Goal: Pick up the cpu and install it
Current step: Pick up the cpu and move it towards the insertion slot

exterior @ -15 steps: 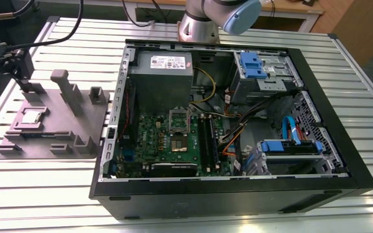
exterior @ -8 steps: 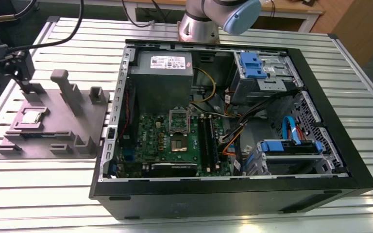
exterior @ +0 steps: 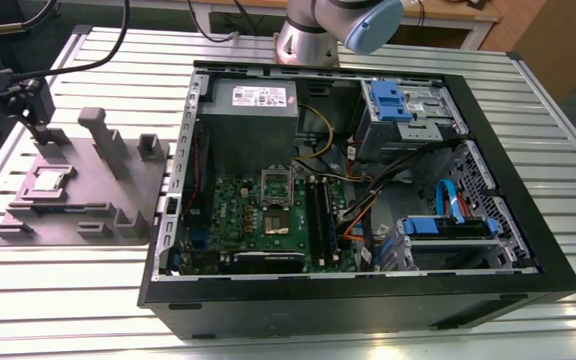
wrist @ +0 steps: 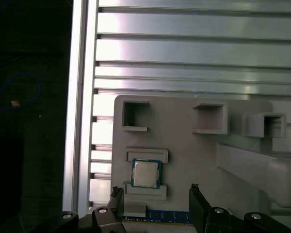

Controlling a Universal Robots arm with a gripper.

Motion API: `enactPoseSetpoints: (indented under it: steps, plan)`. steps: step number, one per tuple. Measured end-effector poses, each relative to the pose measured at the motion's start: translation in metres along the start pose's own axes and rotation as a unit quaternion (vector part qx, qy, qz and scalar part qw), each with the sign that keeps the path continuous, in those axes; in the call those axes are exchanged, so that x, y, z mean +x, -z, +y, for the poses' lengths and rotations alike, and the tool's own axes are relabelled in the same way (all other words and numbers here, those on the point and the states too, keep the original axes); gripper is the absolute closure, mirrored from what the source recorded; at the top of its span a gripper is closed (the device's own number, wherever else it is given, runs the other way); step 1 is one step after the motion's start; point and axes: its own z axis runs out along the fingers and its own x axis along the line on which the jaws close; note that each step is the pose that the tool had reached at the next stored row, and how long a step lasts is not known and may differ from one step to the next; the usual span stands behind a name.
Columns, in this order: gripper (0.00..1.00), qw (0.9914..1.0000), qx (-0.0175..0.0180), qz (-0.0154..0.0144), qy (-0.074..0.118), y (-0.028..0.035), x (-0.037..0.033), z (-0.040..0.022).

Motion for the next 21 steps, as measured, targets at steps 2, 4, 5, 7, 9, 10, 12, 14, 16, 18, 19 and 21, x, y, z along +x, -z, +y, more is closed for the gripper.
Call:
enactPoseSetpoints:
  steps: [2,4,5,7,9,10,12,14,16,18,19,21]
  plan:
    - [0.35,1.0,0.0,-0.0006,0.0,0.0,0.0,0.0]
    - [0.35,1.0,0.0,-0.0012,0.0,0.0,0.0,0.0]
    - [0.35,1.0,0.0,-0.0013,0.0,0.0,0.0,0.0]
    - [0.35,1.0,0.0,-0.0013,0.0,0.0,0.0,0.0]
    - [0.35,1.0,0.0001,-0.0013,0.0,-0.0001,0.0,0.0]
    - [0.35,1.0,0.0,-0.0013,0.0,-0.0003,0.0,0.0]
    - [0.35,1.0,0.0,-0.0015,-0.001,-0.0013,0.0,-0.0001]
    - [0.35,1.0,0.0,-0.0014,-0.003,-0.0028,0.0,-0.0007]
    - [0.35,1.0,0.0,-0.0014,-0.003,-0.0053,0.0,-0.0021]
    - [0.35,1.0,-0.0001,-0.0015,-0.002,-0.0087,-0.0002,-0.0036]
    - [0.35,1.0,-0.0003,-0.0014,-0.002,-0.0105,-0.0001,-0.0039]
    - [0.35,1.0,-0.0007,-0.0014,-0.002,-0.014,-0.0001,-0.0045]
